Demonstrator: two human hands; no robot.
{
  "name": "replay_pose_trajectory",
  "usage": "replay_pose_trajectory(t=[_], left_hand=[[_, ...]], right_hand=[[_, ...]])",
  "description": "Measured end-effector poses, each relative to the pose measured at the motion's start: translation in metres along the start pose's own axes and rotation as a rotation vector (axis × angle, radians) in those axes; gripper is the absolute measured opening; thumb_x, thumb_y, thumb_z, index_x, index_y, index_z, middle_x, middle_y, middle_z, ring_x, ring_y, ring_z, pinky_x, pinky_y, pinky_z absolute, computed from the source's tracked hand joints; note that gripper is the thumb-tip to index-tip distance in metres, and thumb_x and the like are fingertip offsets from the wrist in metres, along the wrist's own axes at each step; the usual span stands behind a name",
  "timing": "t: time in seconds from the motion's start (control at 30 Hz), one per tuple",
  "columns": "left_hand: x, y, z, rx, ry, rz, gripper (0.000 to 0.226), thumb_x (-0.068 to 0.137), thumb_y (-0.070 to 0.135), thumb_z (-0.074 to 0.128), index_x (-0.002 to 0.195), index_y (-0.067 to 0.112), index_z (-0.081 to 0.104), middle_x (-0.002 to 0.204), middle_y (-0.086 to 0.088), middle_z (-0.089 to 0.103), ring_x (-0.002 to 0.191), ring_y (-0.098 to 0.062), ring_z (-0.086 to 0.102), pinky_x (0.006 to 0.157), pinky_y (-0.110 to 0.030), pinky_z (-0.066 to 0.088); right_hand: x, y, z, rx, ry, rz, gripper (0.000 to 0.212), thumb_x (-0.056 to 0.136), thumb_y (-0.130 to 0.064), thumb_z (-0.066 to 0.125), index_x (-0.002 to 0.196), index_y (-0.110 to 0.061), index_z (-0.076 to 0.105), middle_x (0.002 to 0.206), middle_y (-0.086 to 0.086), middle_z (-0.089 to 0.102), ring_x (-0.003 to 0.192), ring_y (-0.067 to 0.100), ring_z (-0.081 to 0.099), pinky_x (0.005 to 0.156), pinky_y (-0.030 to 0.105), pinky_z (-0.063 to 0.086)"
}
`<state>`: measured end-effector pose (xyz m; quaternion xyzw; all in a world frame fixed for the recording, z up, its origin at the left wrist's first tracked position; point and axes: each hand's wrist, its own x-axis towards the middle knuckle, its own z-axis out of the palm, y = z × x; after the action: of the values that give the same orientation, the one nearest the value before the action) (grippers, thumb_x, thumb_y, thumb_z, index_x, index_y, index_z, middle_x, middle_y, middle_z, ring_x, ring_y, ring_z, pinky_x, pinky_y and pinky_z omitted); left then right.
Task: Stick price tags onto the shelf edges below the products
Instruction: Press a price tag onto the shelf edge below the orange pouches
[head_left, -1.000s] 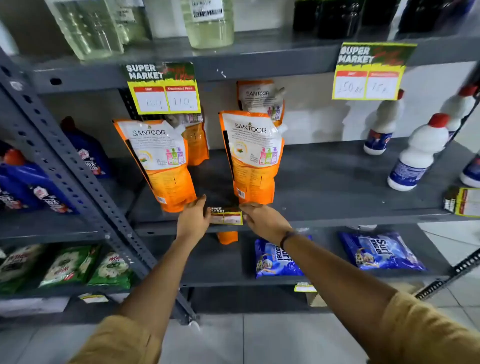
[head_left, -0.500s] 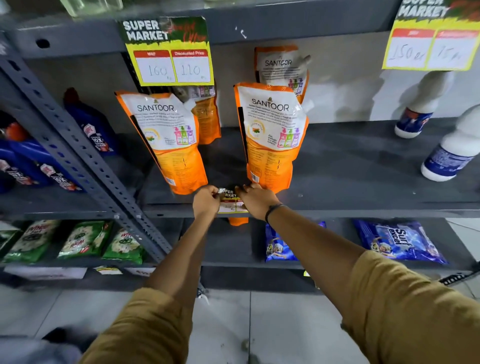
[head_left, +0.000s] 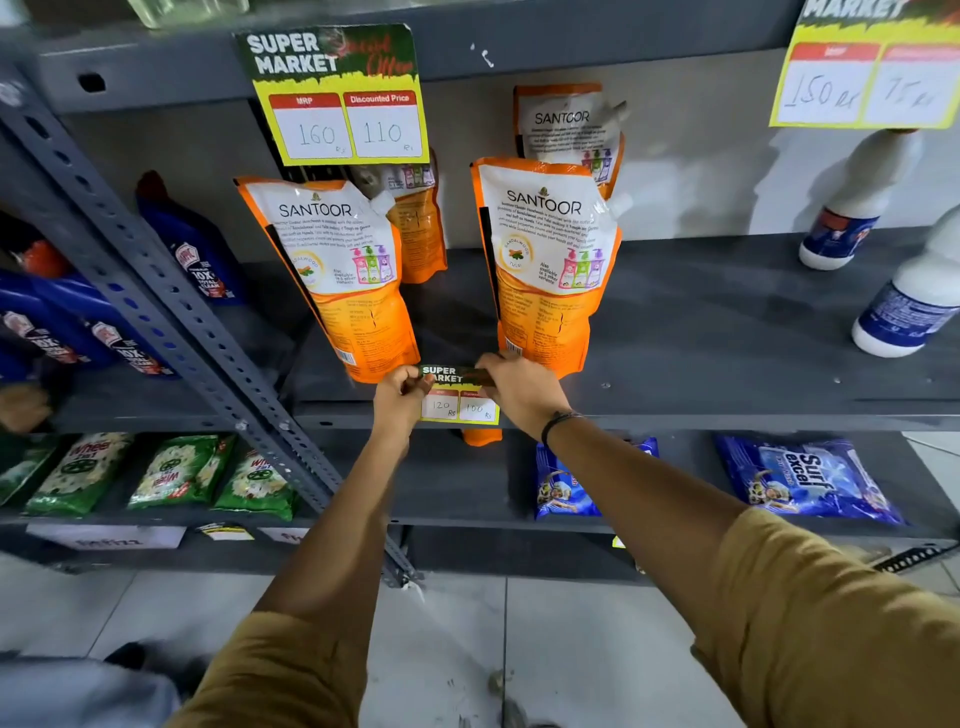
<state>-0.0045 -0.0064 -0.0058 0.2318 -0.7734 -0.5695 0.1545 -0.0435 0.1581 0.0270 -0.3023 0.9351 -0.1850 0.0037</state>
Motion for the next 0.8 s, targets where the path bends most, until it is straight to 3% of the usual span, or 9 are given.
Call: replay_pose_trajectory(t=[0.07, 0.17, 0.27, 0.33, 0.43, 0.6, 0.8], left_hand=[[-0.006, 0.001, -0.004, -0.020, -0.008, 0.017, 0.003, 0.088, 0.004, 0.058, 0.091, 0.006, 0.056, 0.079, -0.010, 0.058, 0.081, -0.022, 0.052, 0.063, -0.026, 0.043], [-0.023, 0.001, -0.004, 0.123, -0.058, 0.152, 0.016, 0.088, 0.002, 0.056, 0.104, 0.004, 0.059, 0.074, 0.000, 0.054, 0.074, -0.015, 0.054, 0.057, -0.006, 0.041], [-0.042, -0.004, 0.001, 0.318, -0.092, 0.307, 0.019, 0.087, -0.001, 0.055, 0.105, 0.004, 0.059, 0.085, -0.005, 0.059, 0.078, -0.016, 0.055, 0.058, -0.012, 0.037], [-0.054, -0.007, 0.008, 0.387, -0.119, 0.380, 0.018, 0.086, 0.001, 0.056, 0.103, 0.007, 0.059, 0.091, -0.009, 0.066, 0.081, -0.020, 0.060, 0.067, -0.023, 0.043], [-0.069, -0.014, 0.022, 0.502, -0.158, 0.444, 0.013, 0.085, 0.012, 0.060, 0.098, 0.014, 0.060, 0.096, -0.009, 0.071, 0.087, -0.026, 0.065, 0.069, -0.036, 0.050], [-0.084, -0.012, 0.044, 0.708, -0.133, 0.424, 0.013, 0.083, 0.025, 0.063, 0.091, 0.015, 0.066, 0.092, -0.010, 0.073, 0.085, -0.030, 0.065, 0.064, -0.034, 0.047], [-0.076, -0.008, 0.060, 0.849, -0.124, 0.375, 0.015, 0.083, 0.024, 0.064, 0.092, 0.013, 0.069, 0.093, -0.013, 0.074, 0.087, -0.034, 0.066, 0.063, -0.032, 0.043]], right_hand=[[-0.004, 0.004, -0.002, 0.094, 0.022, 0.037, 0.021, 0.090, -0.021, 0.055, 0.110, -0.016, 0.058, 0.106, 0.011, 0.067, 0.095, 0.033, 0.063, 0.075, 0.043, 0.056], [-0.017, 0.012, -0.003, 0.195, 0.052, 0.050, 0.019, 0.088, -0.023, 0.058, 0.107, -0.020, 0.059, 0.102, 0.008, 0.070, 0.092, 0.028, 0.064, 0.075, 0.041, 0.056], [-0.036, 0.024, -0.001, 0.163, 0.074, 0.016, 0.016, 0.090, -0.029, 0.055, 0.103, -0.021, 0.059, 0.100, 0.005, 0.070, 0.088, 0.026, 0.064, 0.073, 0.041, 0.057], [-0.050, 0.034, 0.002, 0.078, 0.103, -0.006, 0.016, 0.090, -0.032, 0.055, 0.098, -0.019, 0.061, 0.096, 0.005, 0.070, 0.085, 0.026, 0.064, 0.070, 0.036, 0.054], [-0.068, 0.048, 0.006, -0.061, 0.105, -0.033, 0.020, 0.089, -0.033, 0.055, 0.093, -0.016, 0.065, 0.095, 0.004, 0.069, 0.089, 0.025, 0.062, 0.080, 0.034, 0.046], [-0.081, 0.060, 0.007, -0.286, -0.006, -0.003, 0.024, 0.092, -0.032, 0.048, 0.100, -0.017, 0.065, 0.102, 0.004, 0.068, 0.104, 0.025, 0.057, 0.092, 0.037, 0.036], [-0.074, 0.053, 0.005, -0.447, -0.062, 0.025, 0.017, 0.089, -0.016, 0.051, 0.097, -0.015, 0.067, 0.101, 0.006, 0.070, 0.102, 0.027, 0.059, 0.091, 0.036, 0.041]])
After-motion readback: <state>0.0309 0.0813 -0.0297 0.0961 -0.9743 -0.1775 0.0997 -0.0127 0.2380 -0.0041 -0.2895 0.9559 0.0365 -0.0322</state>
